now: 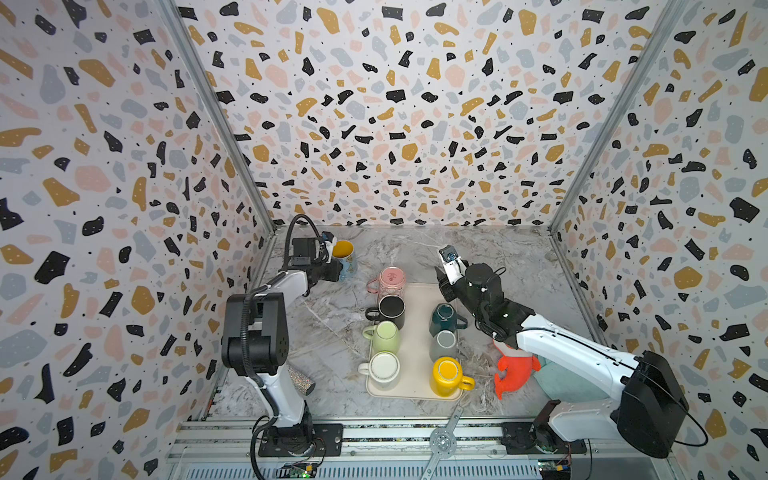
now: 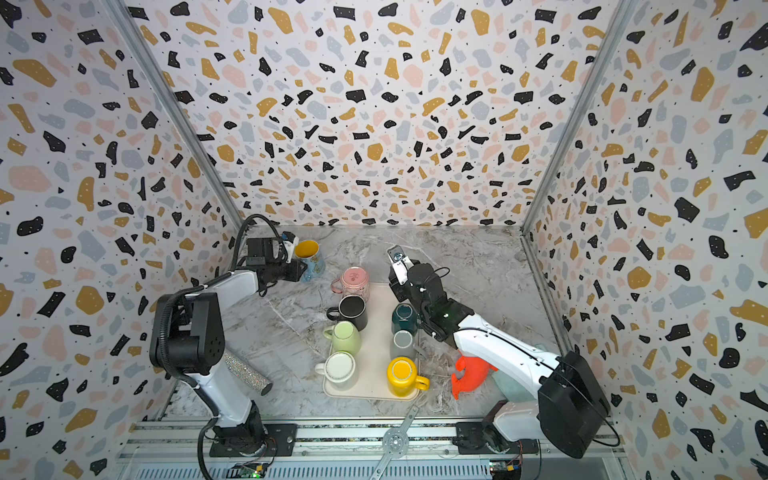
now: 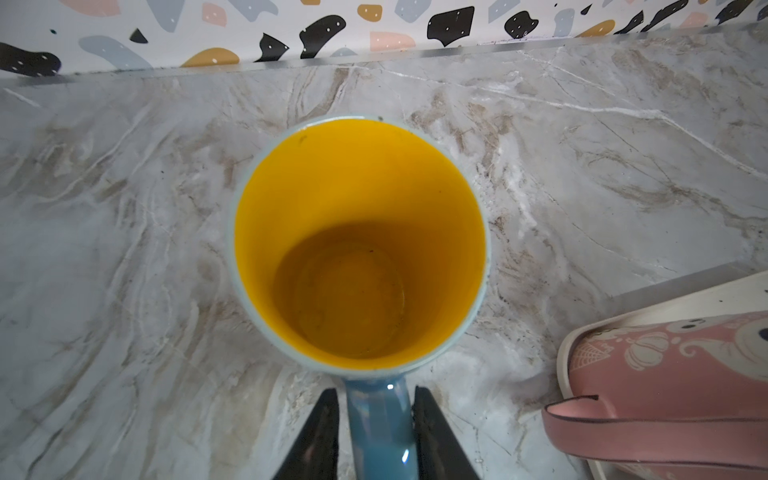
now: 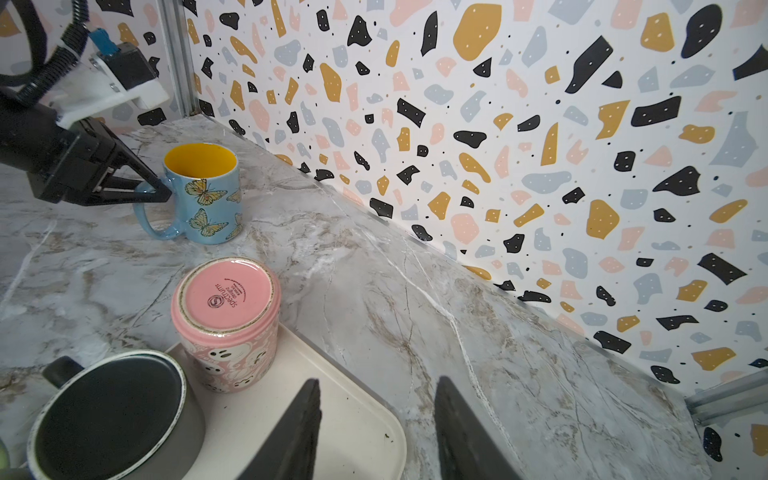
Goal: Turn the mug right side up
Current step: 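Carry the blue mug with the left gripper to the table beyond the tray, then lower the blue mug onto the table and open the left gripper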
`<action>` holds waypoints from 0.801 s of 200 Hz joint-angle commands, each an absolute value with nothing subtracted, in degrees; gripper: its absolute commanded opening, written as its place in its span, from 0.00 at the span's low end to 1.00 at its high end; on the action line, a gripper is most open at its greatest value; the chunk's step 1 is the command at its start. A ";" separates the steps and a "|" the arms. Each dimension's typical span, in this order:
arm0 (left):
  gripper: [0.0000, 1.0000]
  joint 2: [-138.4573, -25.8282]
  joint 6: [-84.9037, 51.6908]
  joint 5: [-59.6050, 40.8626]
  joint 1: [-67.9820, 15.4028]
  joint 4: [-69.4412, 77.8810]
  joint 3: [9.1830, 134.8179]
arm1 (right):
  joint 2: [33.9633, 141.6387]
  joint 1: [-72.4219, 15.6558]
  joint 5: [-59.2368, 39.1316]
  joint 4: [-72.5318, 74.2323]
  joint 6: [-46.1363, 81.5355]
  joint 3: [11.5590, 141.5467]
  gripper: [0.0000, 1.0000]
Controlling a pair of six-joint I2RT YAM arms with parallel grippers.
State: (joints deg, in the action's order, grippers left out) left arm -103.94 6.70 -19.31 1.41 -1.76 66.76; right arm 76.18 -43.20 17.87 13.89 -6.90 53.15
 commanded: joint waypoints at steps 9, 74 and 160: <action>0.36 -102.32 8.09 -16.63 1.74 -2.93 68.30 | 76.02 -43.42 17.41 13.34 -6.00 54.39 0.46; 0.37 -101.10 6.73 -10.82 2.11 -3.42 66.01 | 76.29 -43.44 17.31 13.10 -5.88 54.46 0.46; 0.39 -99.51 1.37 -9.17 2.29 -1.80 65.61 | 75.89 -43.43 17.40 12.81 -5.79 54.28 0.46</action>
State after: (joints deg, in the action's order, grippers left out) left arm -101.91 4.12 -8.64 1.87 -3.11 65.43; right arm 76.25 -43.20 17.50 13.61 -6.46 53.15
